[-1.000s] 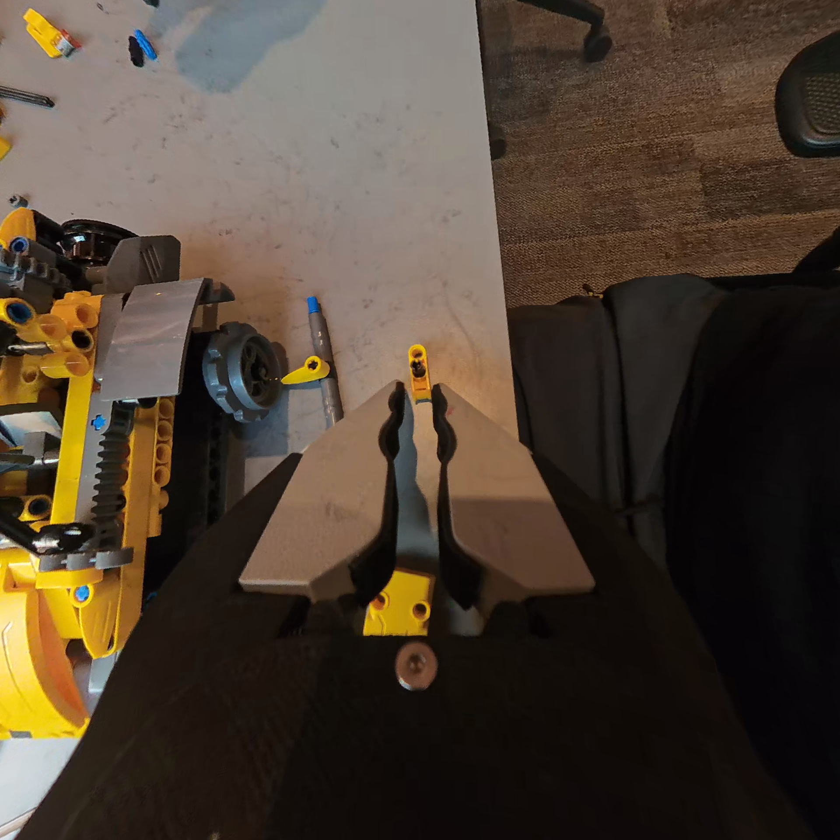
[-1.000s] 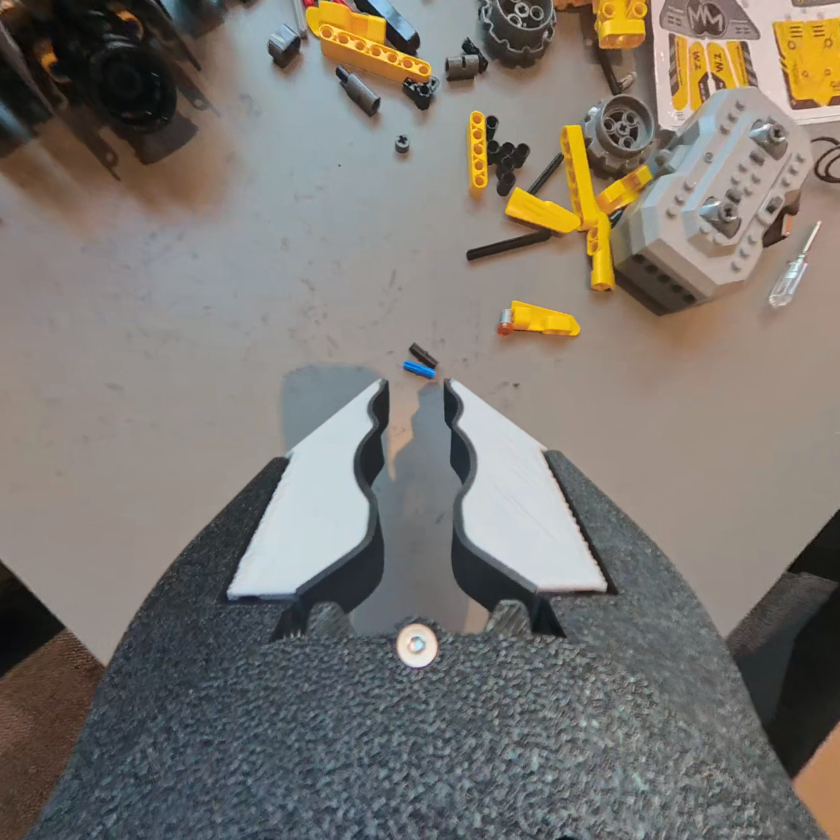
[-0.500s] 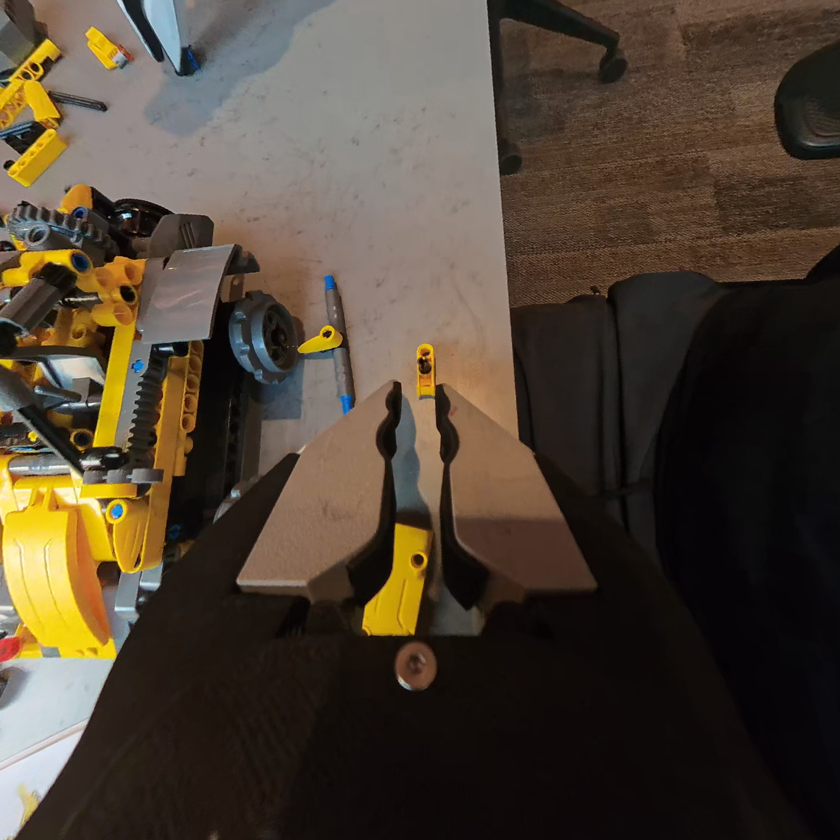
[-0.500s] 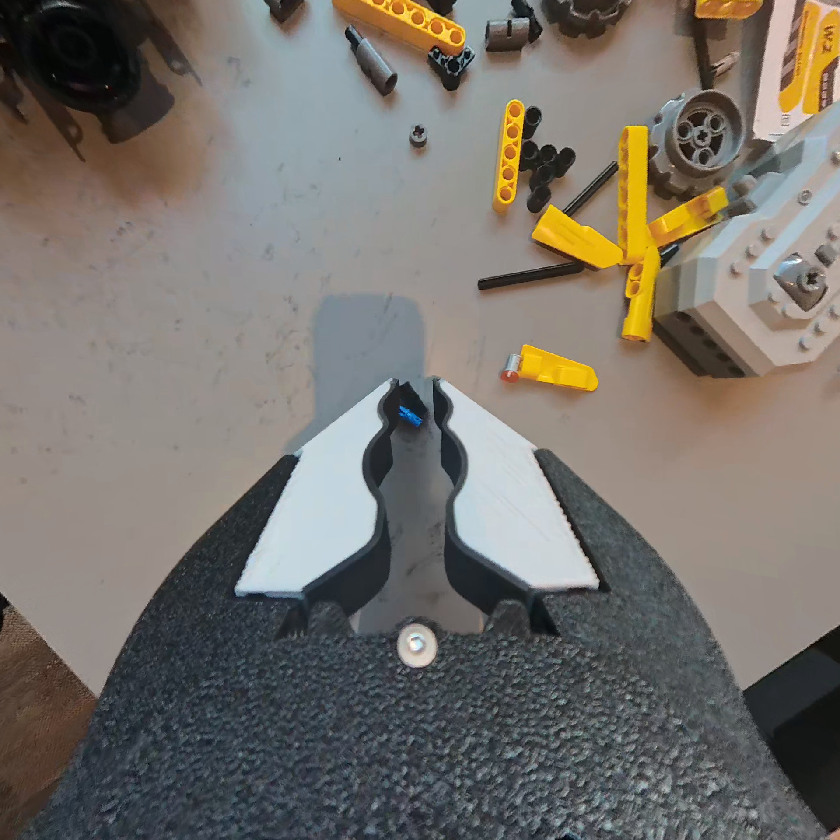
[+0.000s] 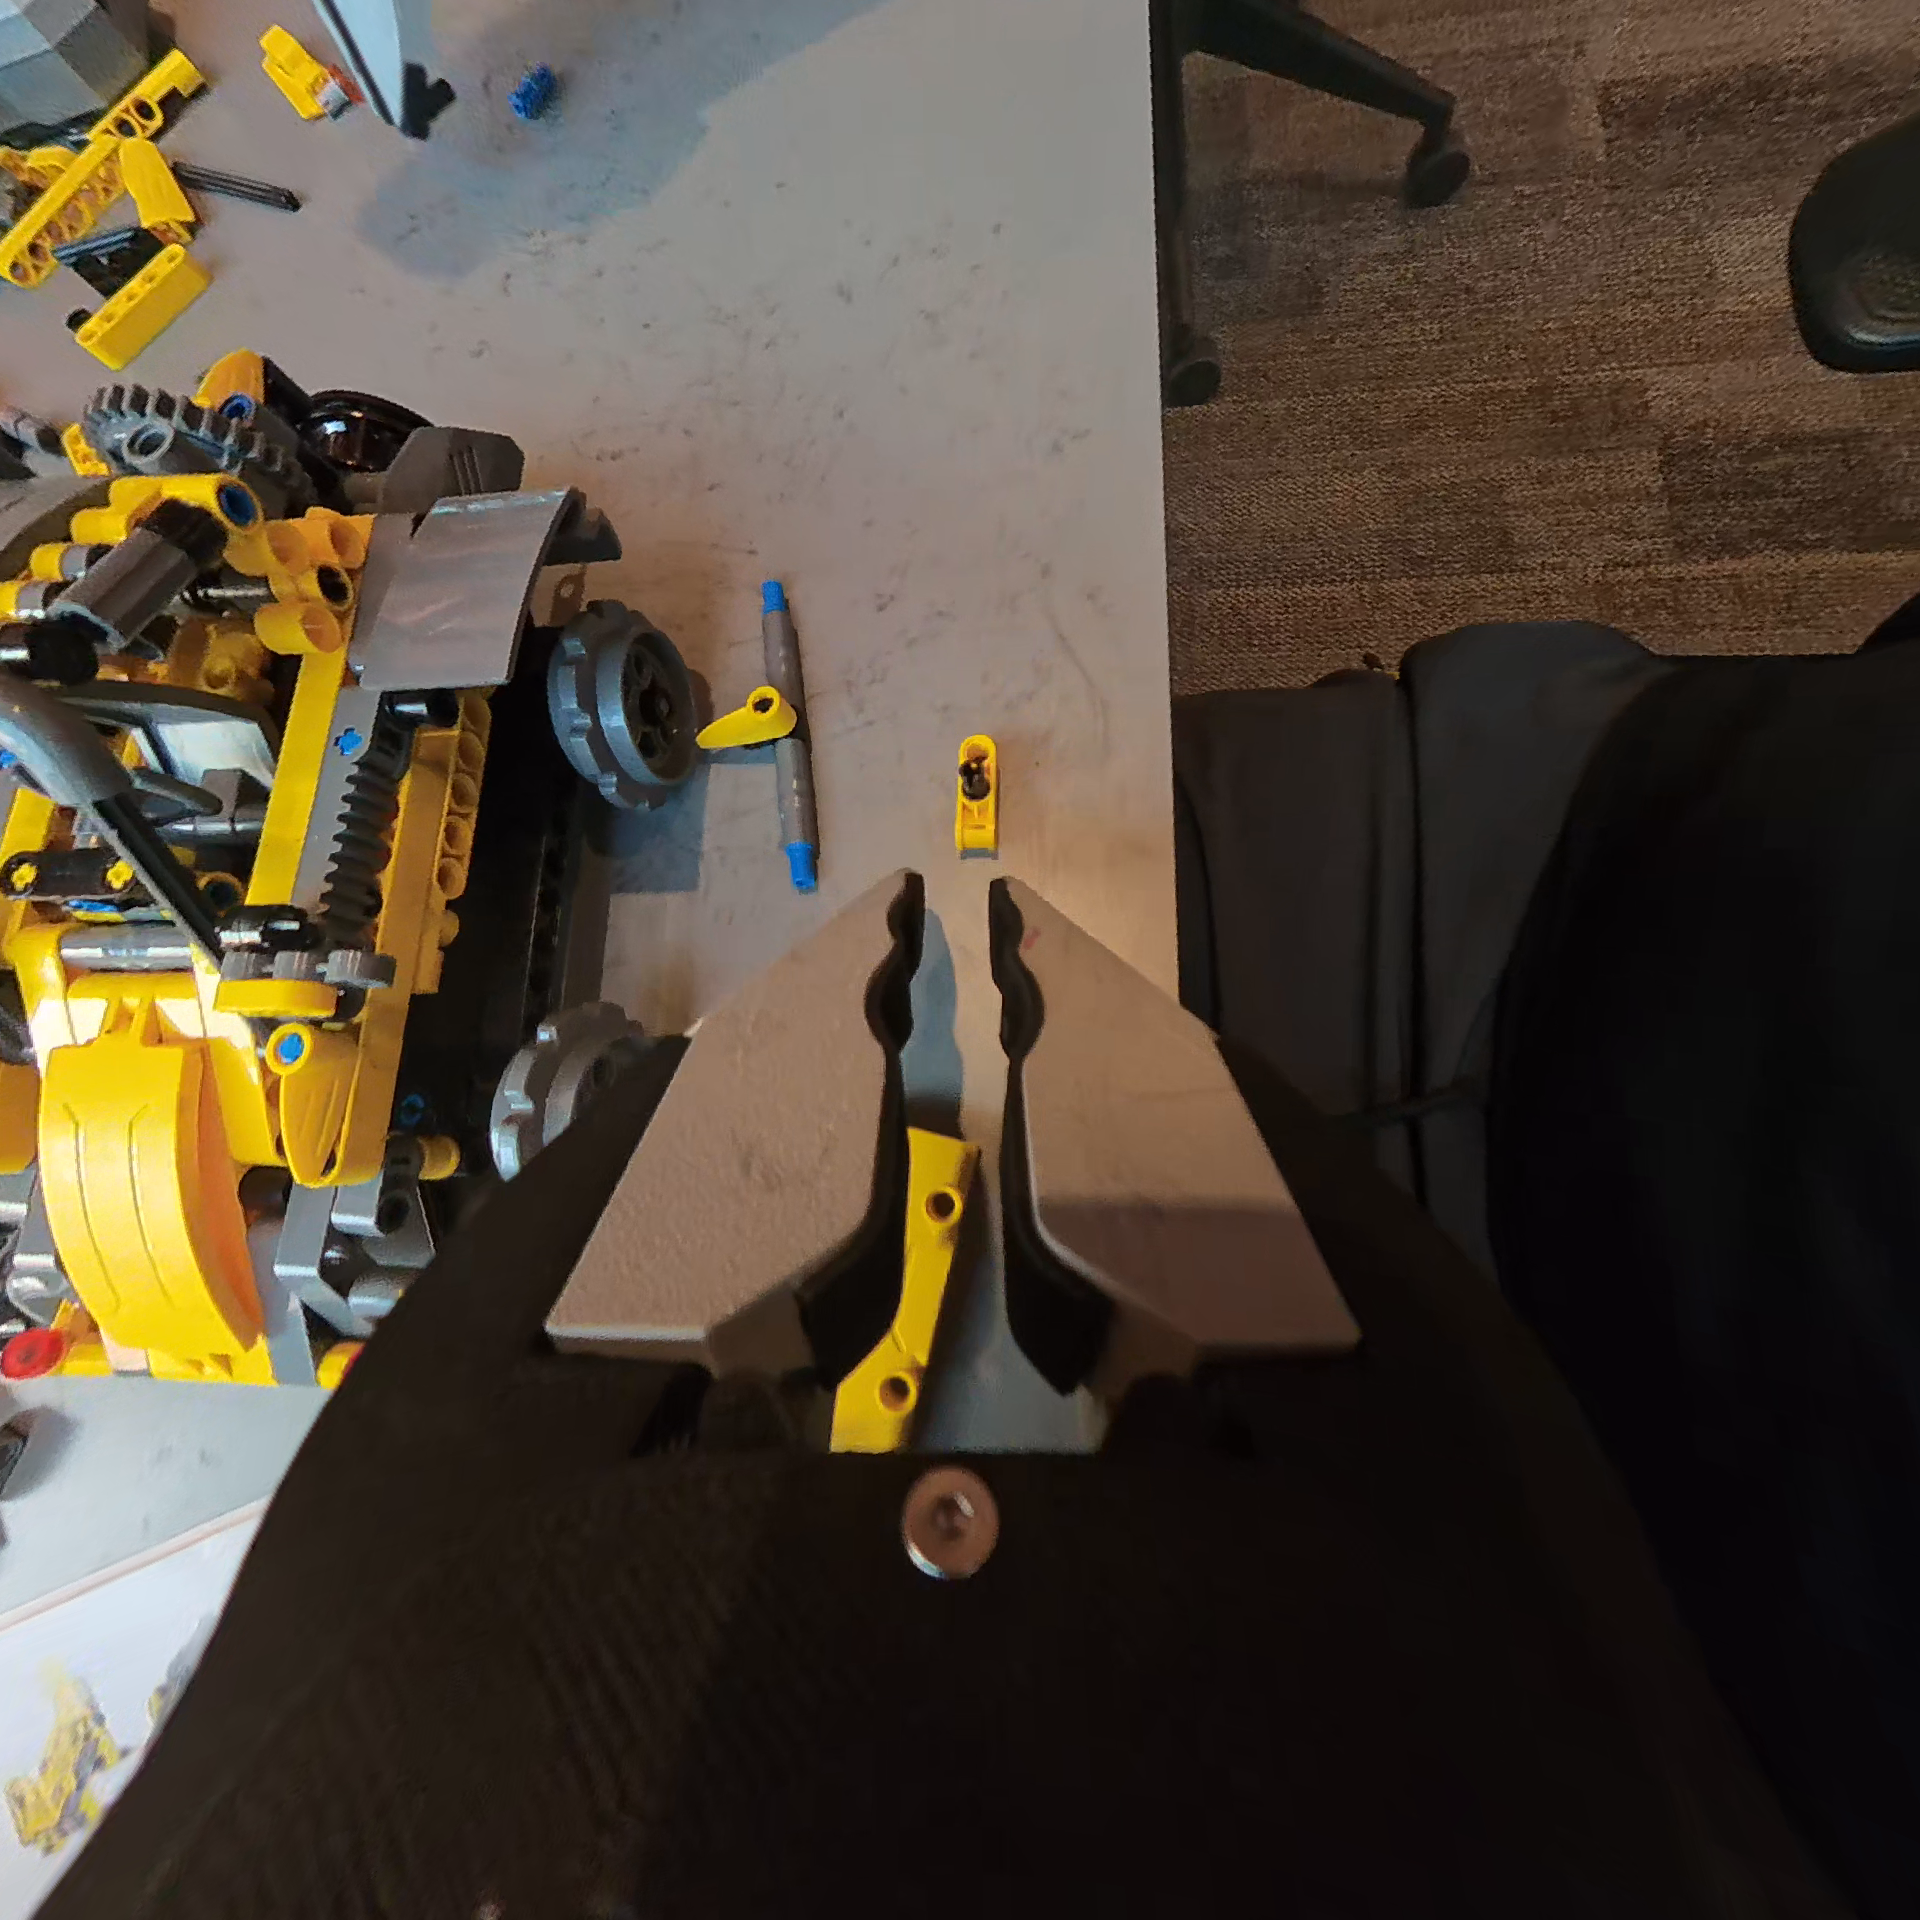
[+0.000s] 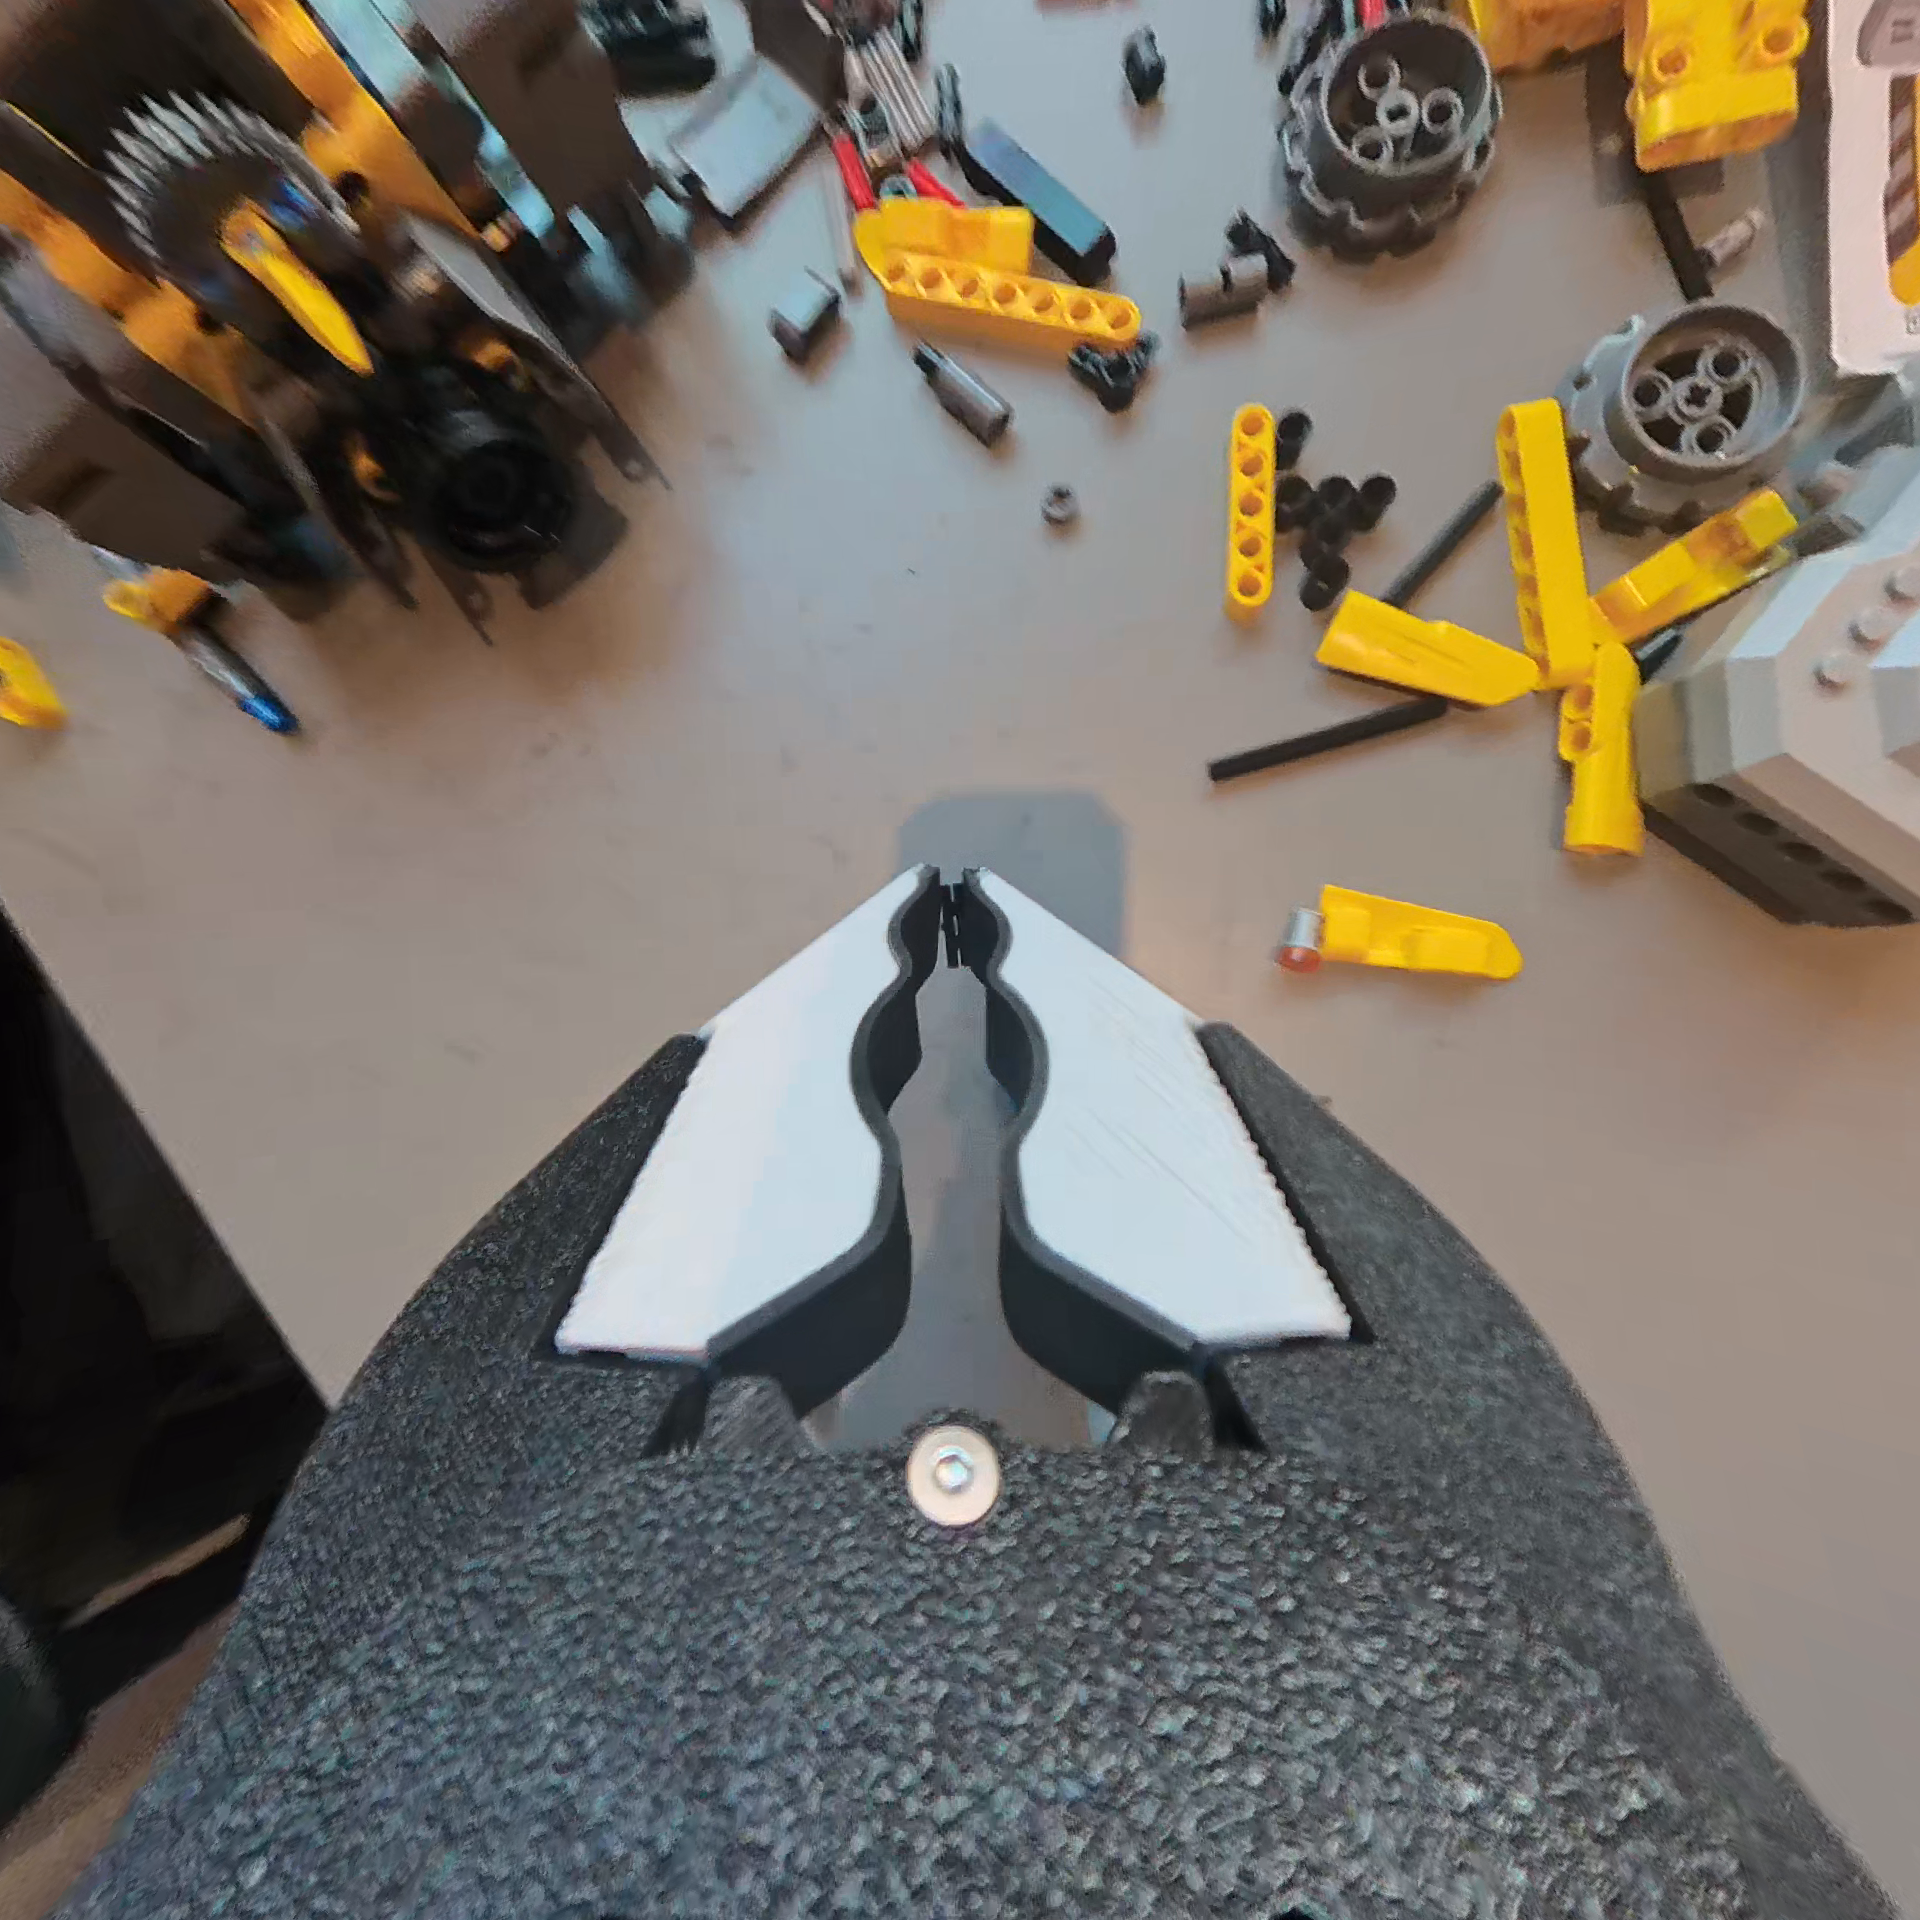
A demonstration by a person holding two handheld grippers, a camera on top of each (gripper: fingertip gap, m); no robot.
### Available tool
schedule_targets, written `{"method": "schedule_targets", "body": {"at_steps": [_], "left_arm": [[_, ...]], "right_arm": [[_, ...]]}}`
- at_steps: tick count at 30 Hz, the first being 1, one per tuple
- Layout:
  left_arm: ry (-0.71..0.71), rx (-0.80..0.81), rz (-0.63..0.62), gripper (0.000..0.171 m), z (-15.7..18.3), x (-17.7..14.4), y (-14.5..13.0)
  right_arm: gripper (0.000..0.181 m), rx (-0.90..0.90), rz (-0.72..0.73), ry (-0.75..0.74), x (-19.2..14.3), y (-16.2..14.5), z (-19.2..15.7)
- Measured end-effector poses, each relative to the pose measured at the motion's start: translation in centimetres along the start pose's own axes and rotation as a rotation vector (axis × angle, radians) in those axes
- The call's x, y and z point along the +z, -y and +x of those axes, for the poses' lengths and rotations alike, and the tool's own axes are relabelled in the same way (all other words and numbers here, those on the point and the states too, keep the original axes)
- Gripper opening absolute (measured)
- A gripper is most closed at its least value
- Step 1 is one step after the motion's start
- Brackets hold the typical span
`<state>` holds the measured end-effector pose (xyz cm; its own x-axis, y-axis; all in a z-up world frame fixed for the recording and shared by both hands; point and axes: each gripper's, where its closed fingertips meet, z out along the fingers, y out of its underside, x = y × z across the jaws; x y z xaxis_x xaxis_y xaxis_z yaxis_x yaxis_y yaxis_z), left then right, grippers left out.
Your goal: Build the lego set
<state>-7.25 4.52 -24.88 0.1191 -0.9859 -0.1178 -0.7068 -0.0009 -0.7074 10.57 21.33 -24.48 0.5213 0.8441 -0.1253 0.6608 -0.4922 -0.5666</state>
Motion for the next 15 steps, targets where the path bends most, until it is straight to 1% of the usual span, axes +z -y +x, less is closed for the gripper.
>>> {"method": "schedule_targets", "body": {"at_steps": [2, 3, 4, 6, 8, 10, 12, 13, 15], "left_arm": [[0.023, -0.016, 0.002, 0.009, -0.2, -0.2, -0.1], [0.036, -0.035, 0.013, 0.009, -0.4, -0.2, 0.1], [0.047, -0.068, 0.036, 0.01, -0.7, -0.3, 0.5], [0.048, -0.163, 0.108, 0.017, -1.0, -0.3, 1.9], [0.083, -0.249, 0.178, 0.02, -2.0, -0.5, 3.3], [0.12, -0.298, 0.274, 0.023, -3.0, -1.2, 5.2], [0.117, -0.326, 0.366, 0.021, -3.2, -2.0, 7.2], [0.112, -0.343, 0.406, 0.02, -3.2, -2.4, 8.0], [0.094, -0.381, 0.476, 0.014, -3.1, -3.3, 9.2]], "right_arm": [[0.004, 0.047, 0.083, 0.064, -0.5, 1.5, -2.2], [0.004, 0.07, 0.148, 0.118, -0.9, 2.6, -4.0], [0.004, 0.089, 0.23, 0.175, -1.4, 3.8, -6.0], [0.004, 0.124, 0.4, 0.276, -2.3, 6.1, -10.1], [0.004, 0.16, 0.545, 0.357, -3.0, 7.7, -13.7], [0.004, 0.213, 0.704, 0.372, -3.6, 9.2, -16.0], [0.004, 0.222, 0.875, 0.4, -4.9, 10.5, -18.4], [0.004, 0.227, 0.934, 0.398, -5.4, 10.9, -19.2], [0.004, 0.22, 0.975, 0.438, -5.7, 11.3, -21.2]]}}
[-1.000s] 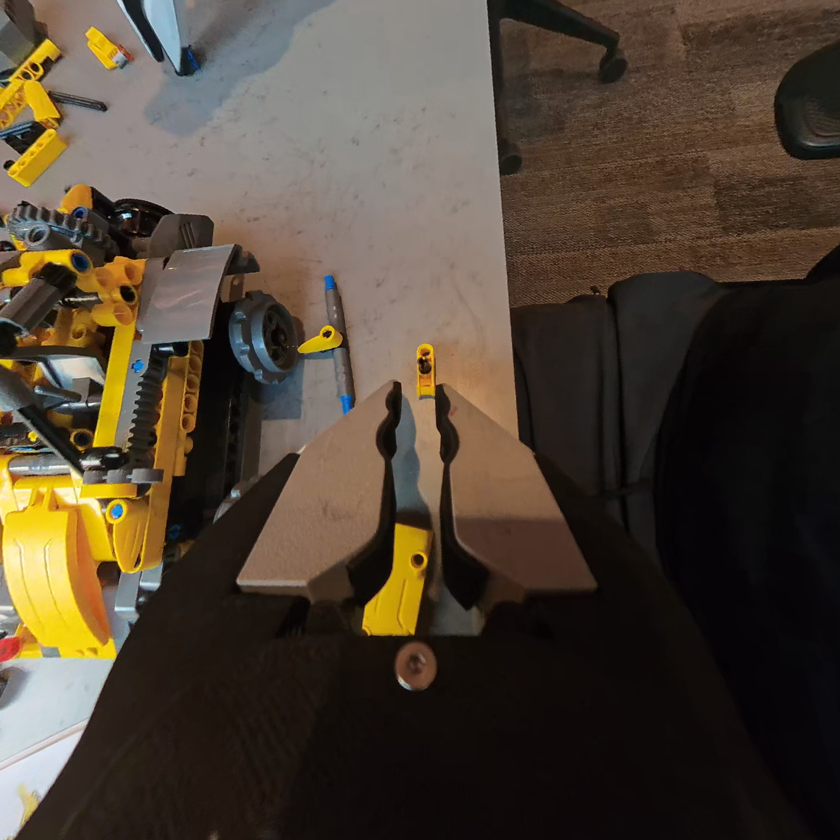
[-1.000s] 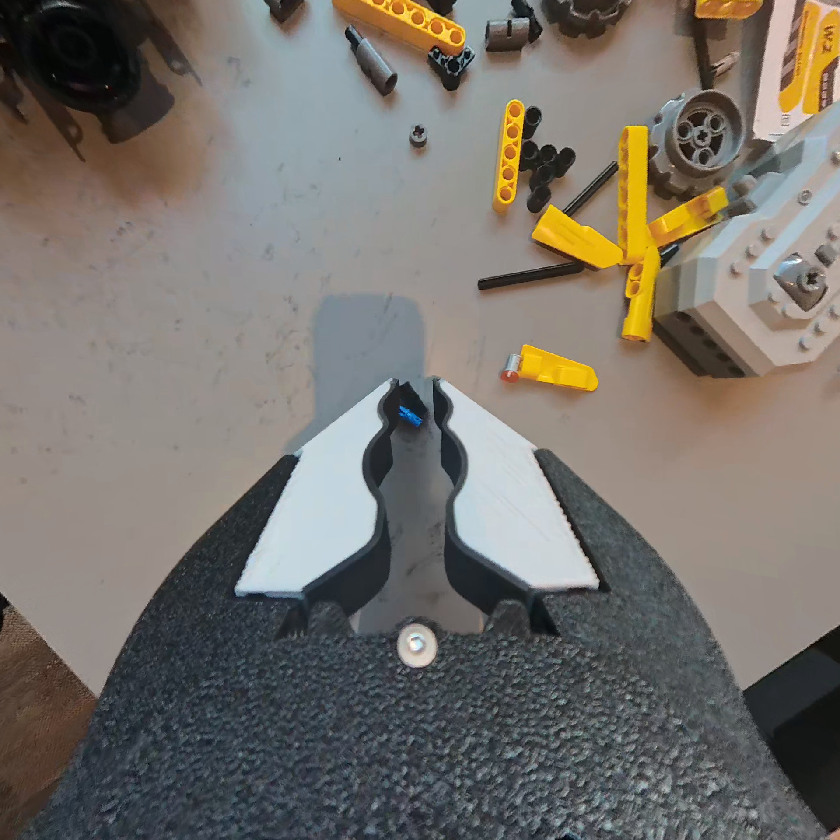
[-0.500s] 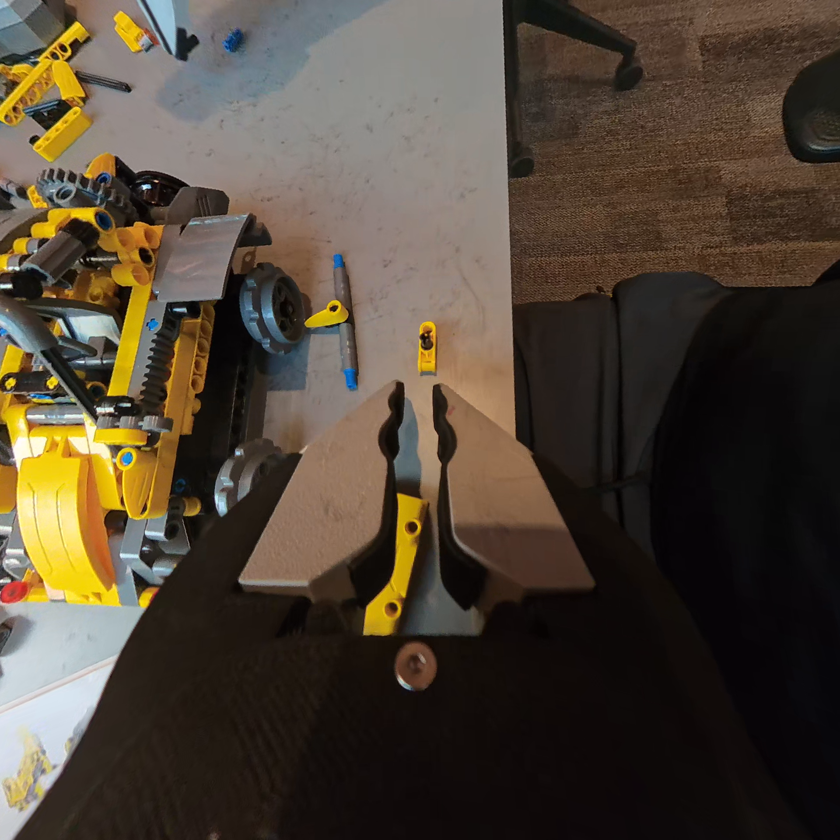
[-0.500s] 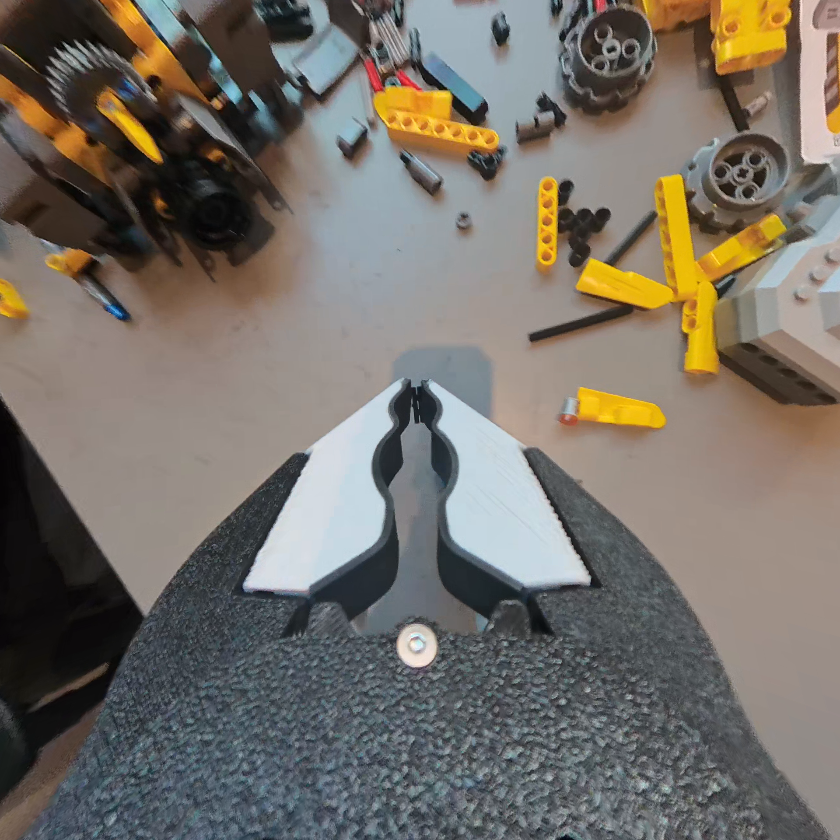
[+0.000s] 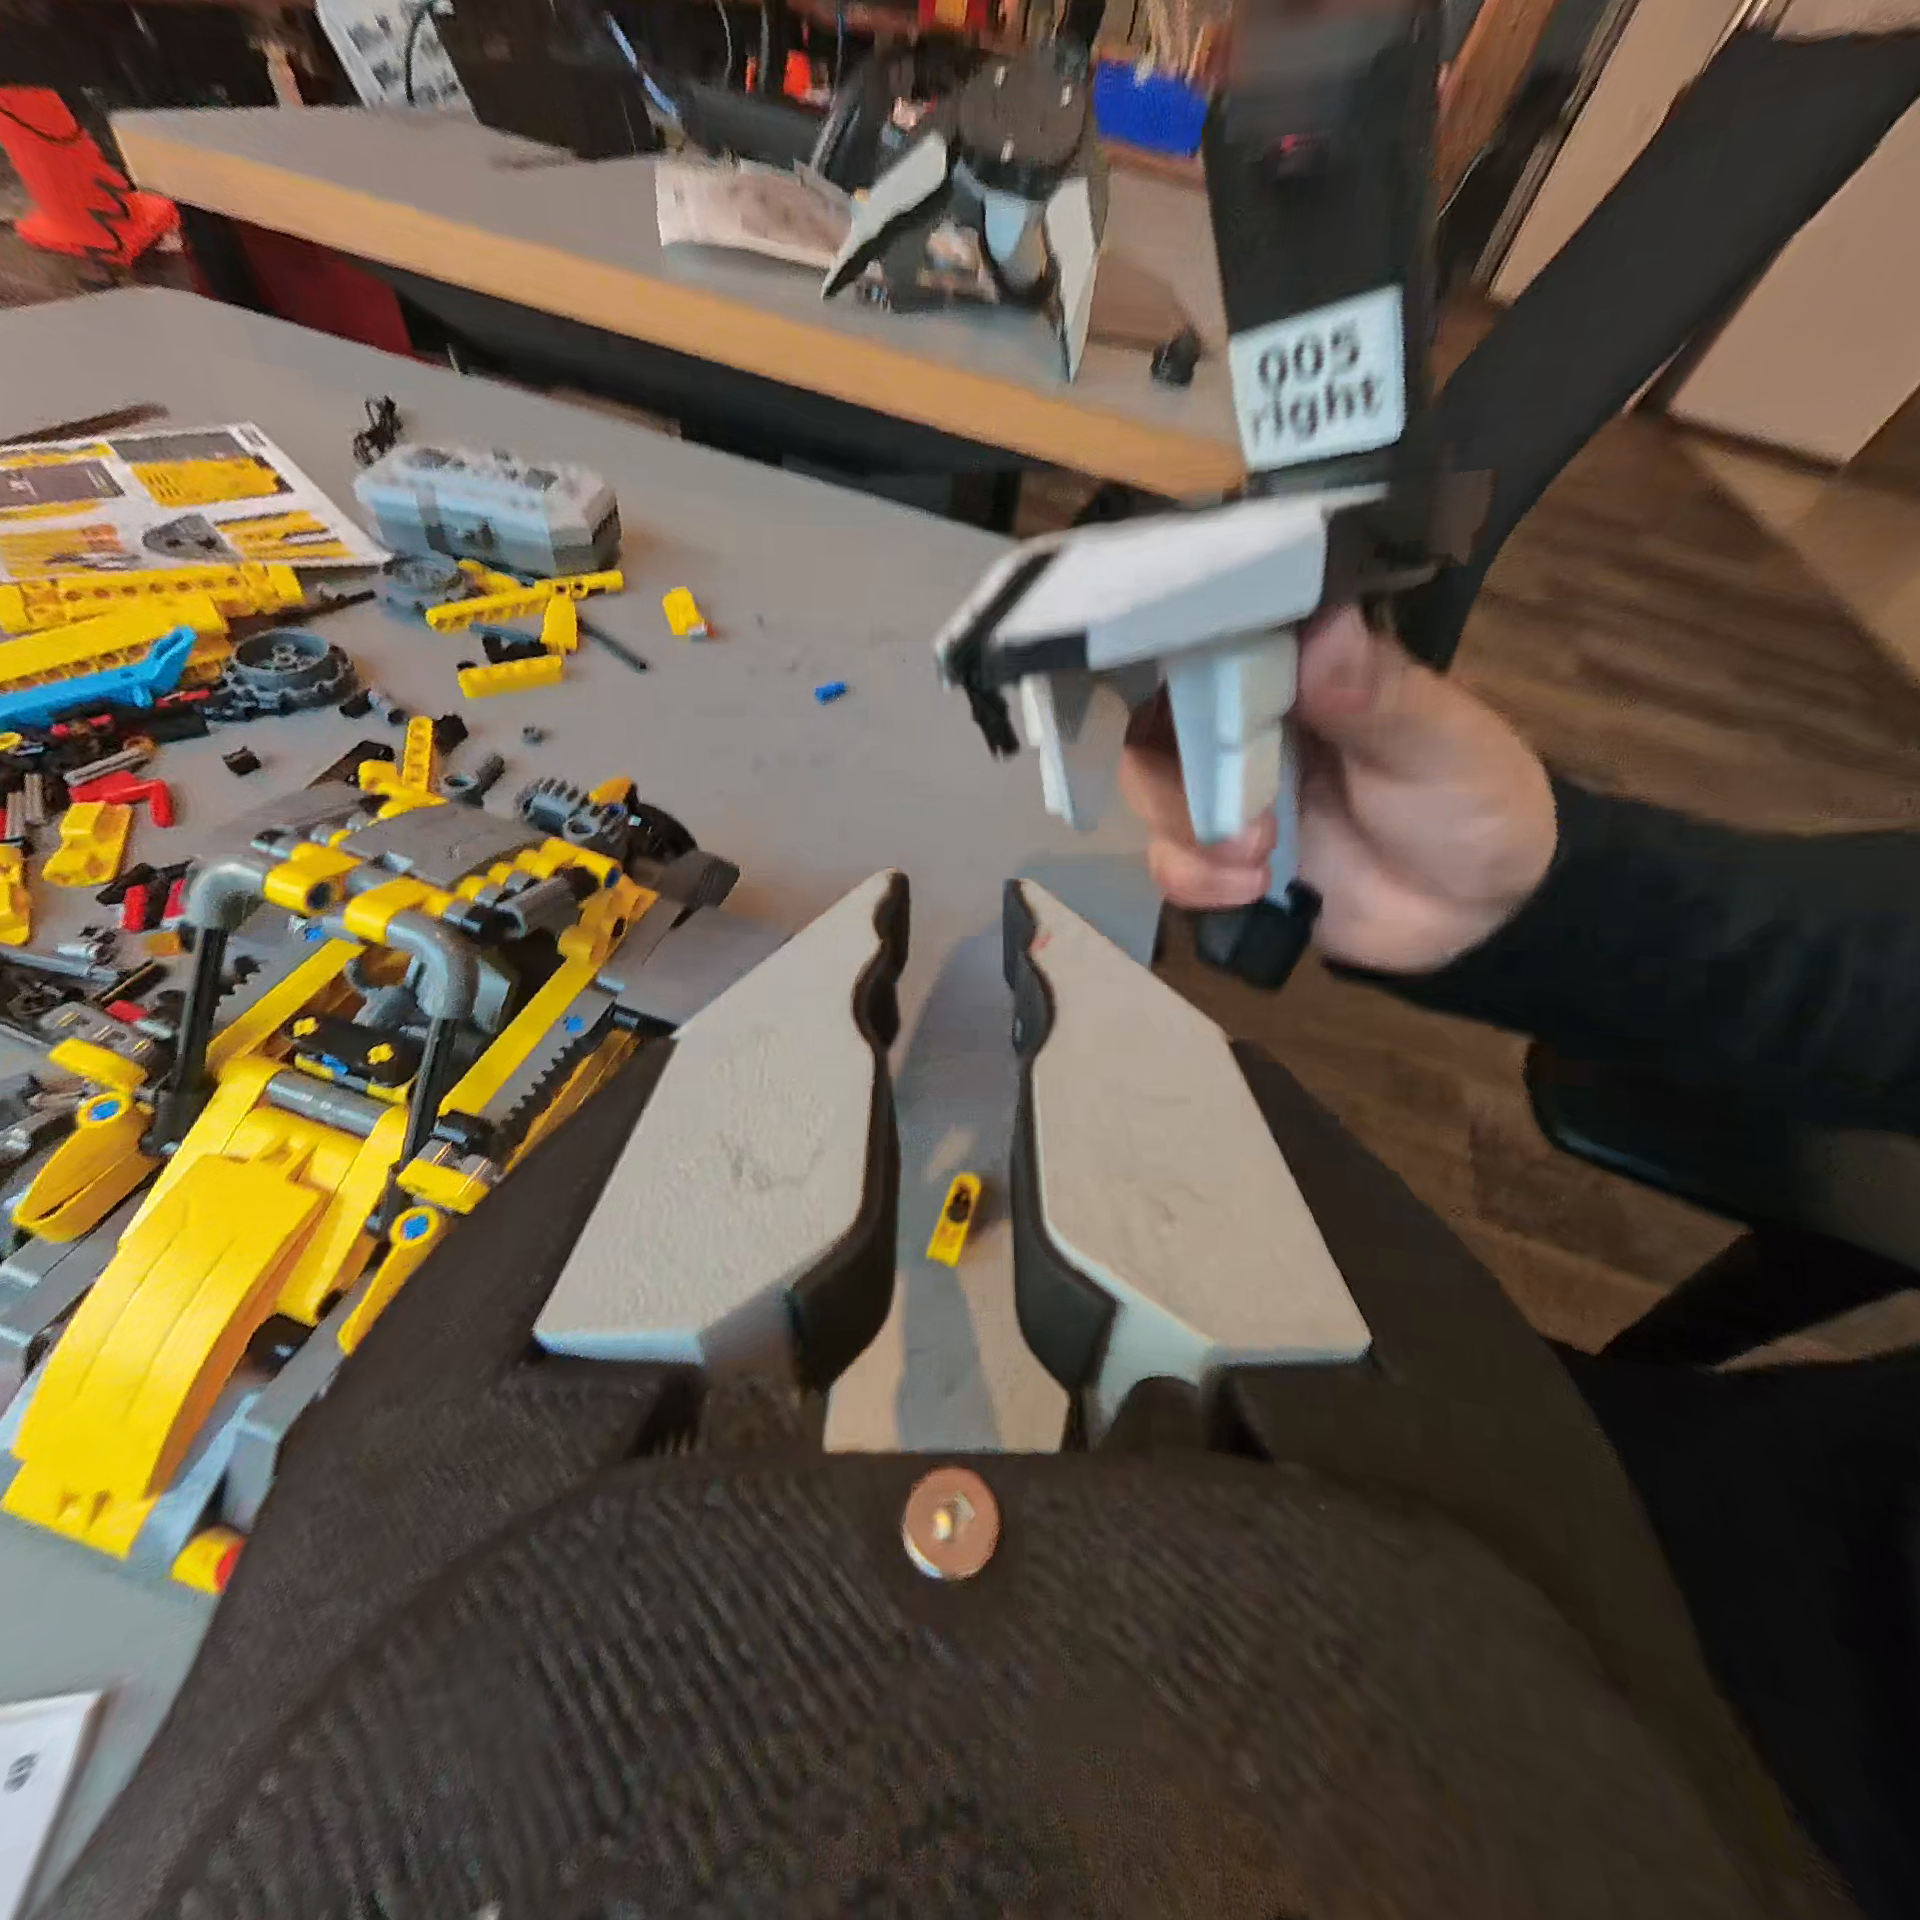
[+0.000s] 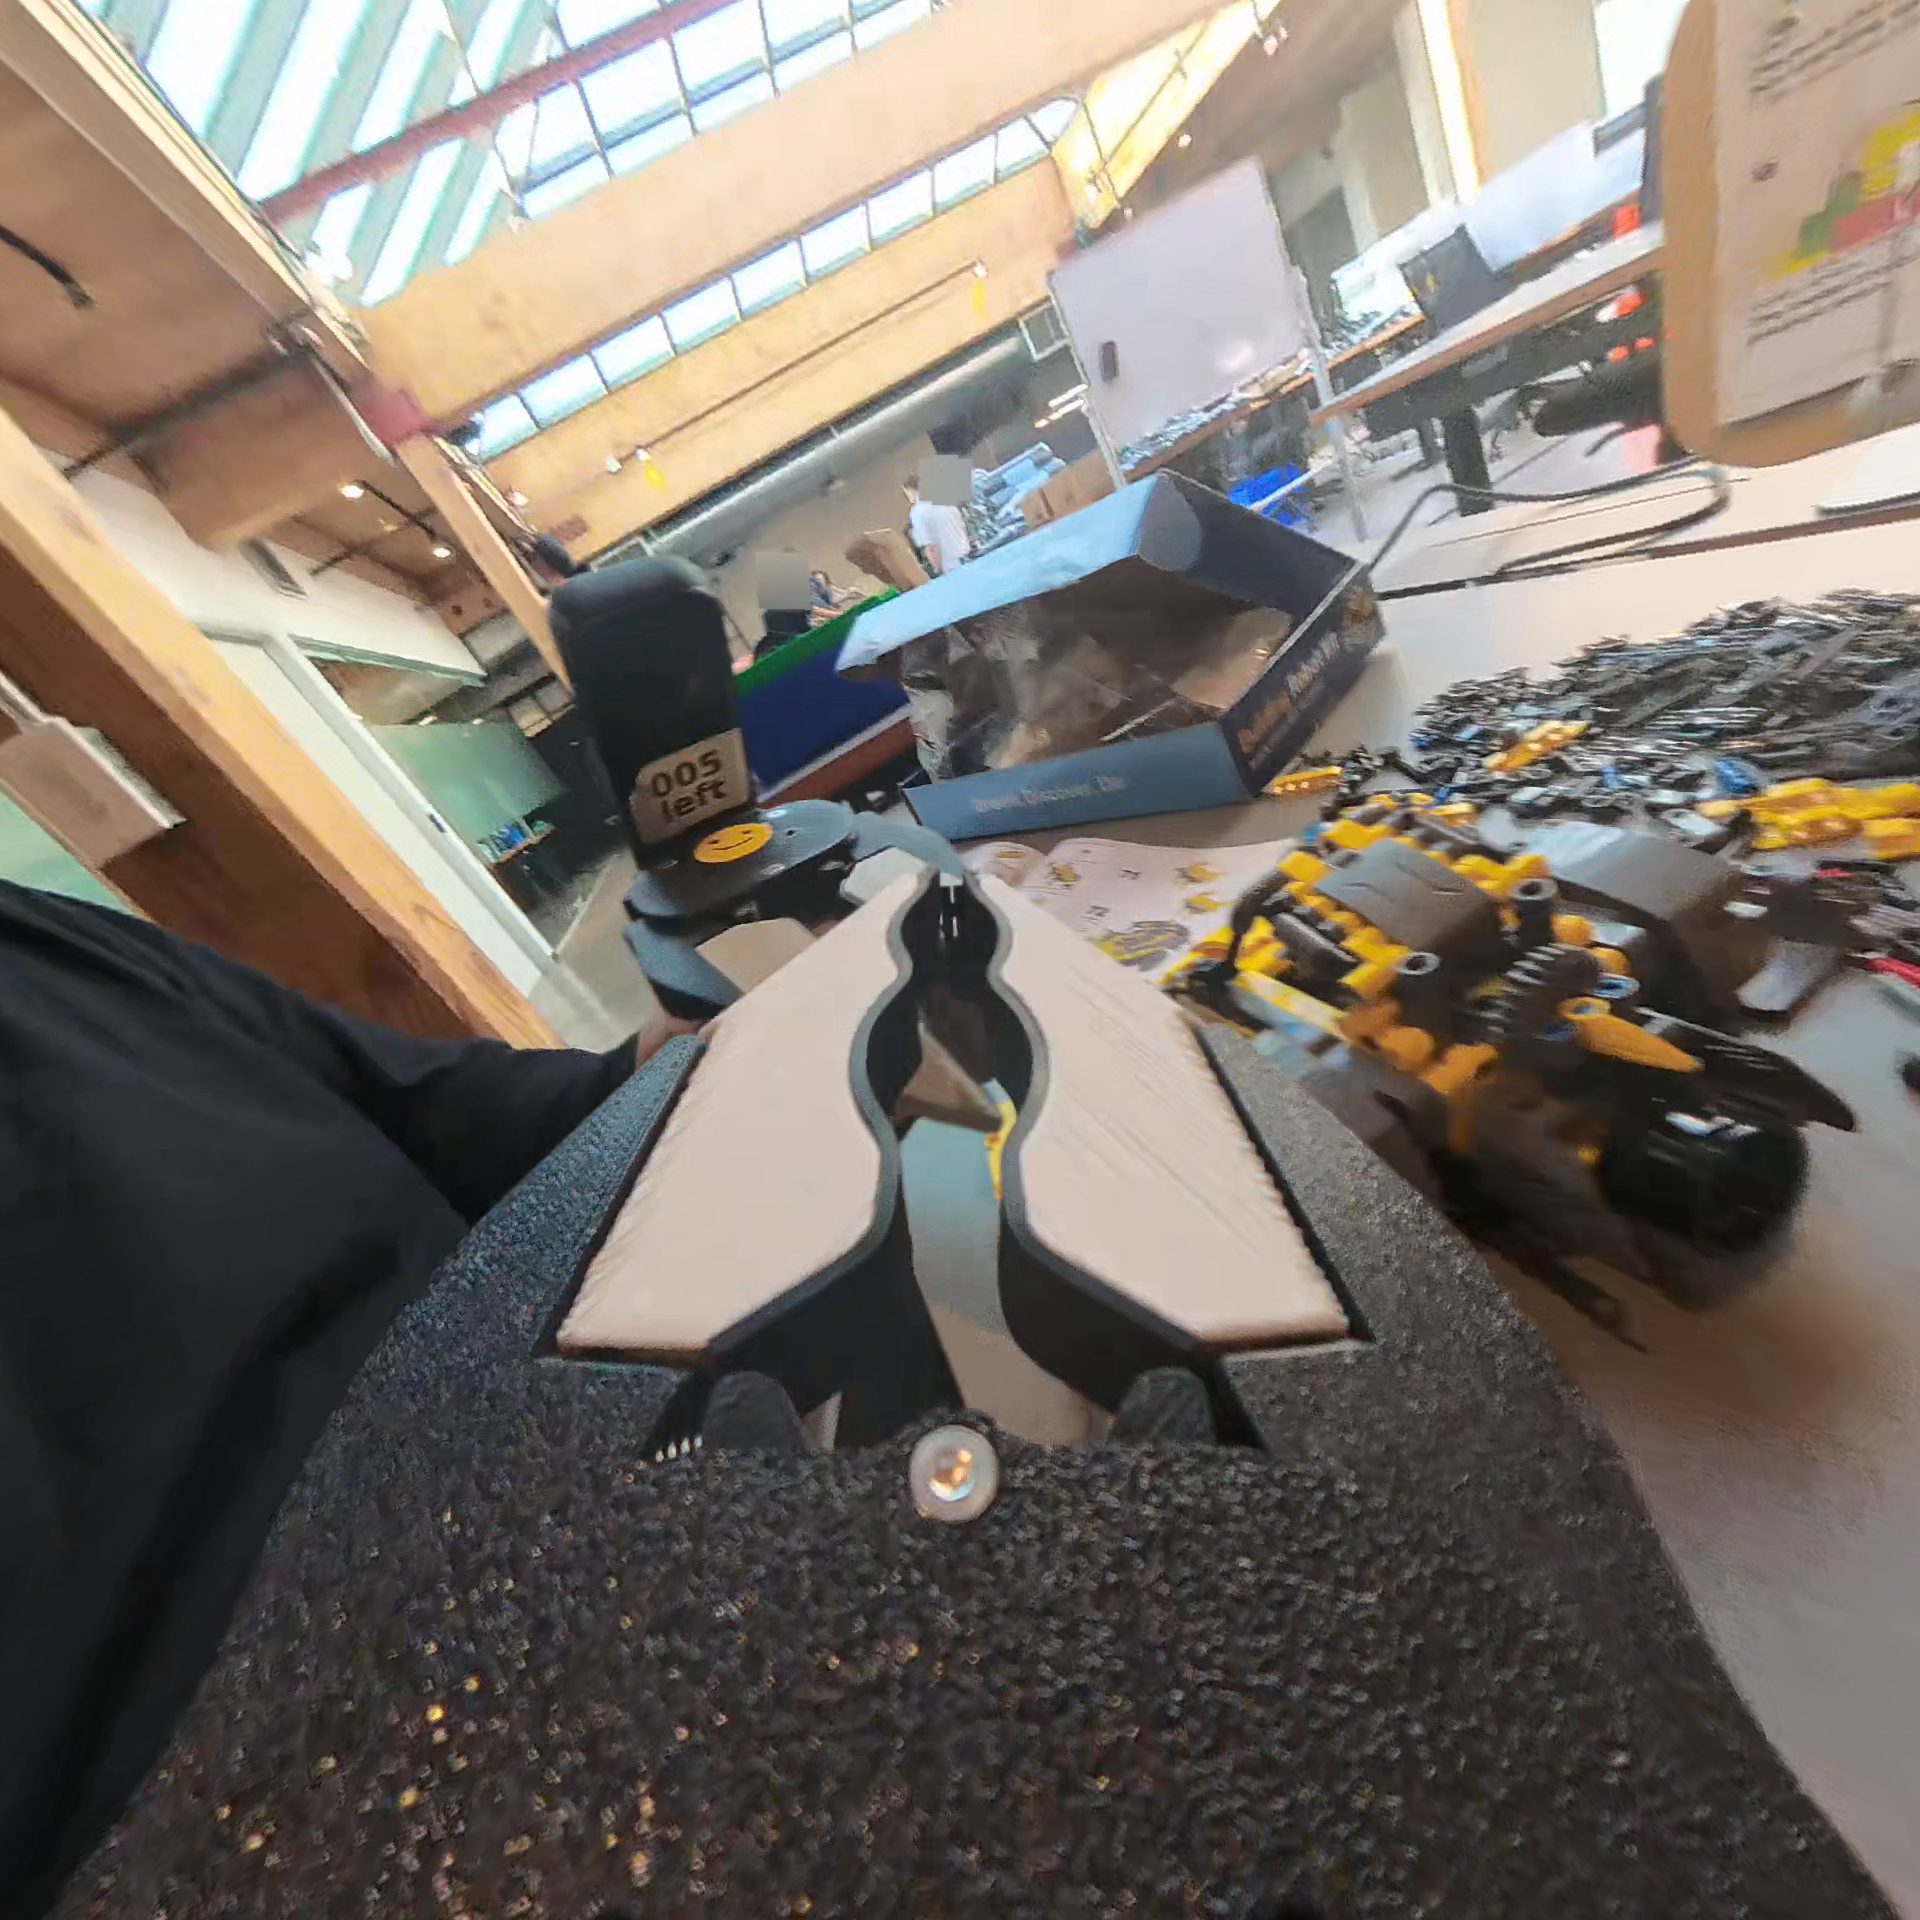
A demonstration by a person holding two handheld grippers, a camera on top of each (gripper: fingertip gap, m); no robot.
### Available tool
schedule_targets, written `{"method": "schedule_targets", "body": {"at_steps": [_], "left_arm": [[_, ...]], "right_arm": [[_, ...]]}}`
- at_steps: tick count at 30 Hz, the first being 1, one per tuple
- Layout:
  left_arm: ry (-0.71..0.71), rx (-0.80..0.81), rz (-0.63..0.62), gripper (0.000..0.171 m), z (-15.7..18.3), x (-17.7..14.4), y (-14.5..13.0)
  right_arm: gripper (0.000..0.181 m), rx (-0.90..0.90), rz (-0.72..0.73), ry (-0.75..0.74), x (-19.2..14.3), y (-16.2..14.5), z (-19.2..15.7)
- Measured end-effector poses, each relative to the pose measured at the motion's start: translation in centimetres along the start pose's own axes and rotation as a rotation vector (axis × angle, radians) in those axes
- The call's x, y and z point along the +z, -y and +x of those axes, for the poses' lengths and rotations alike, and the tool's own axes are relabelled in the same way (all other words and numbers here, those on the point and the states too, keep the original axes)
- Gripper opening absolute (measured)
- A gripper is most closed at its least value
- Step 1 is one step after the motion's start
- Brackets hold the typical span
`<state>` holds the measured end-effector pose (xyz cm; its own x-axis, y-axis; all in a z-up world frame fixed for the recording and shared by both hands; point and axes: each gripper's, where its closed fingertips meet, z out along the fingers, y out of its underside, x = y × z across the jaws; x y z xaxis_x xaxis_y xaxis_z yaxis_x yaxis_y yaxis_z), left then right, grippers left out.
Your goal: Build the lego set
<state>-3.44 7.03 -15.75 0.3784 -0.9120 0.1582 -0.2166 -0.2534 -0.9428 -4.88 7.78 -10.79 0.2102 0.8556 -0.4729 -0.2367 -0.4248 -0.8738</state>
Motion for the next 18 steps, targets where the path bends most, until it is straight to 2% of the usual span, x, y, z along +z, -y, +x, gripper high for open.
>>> {"method": "schedule_targets", "body": {"at_steps": [5, 8, 16, 18], "left_arm": [[-0.104, -0.043, 0.093, 0.013, 2.1, -1.2, 1.8], [-0.115, -0.05, 0.097, 0.0, 2.5, -1.6, 1.8], [-0.175, -0.077, 0.091, 0.003, 3.5, -2.0, 1.8], [-0.162, -0.088, 0.097, 0.01, 3.2, -2.0, 1.8]], "right_arm": [[0.004, -0.026, -0.004, 0.018, 0.8, -1.1, -1.7], [0.004, 0.004, 0.033, 0.054, 0.7, -1.0, -2.5], [0.004, -0.009, 0.083, 0.056, 0.3, -1.1, -3.1], [0.004, -0.001, 0.096, 0.065, 0.1, -1.1, -3.2]]}}
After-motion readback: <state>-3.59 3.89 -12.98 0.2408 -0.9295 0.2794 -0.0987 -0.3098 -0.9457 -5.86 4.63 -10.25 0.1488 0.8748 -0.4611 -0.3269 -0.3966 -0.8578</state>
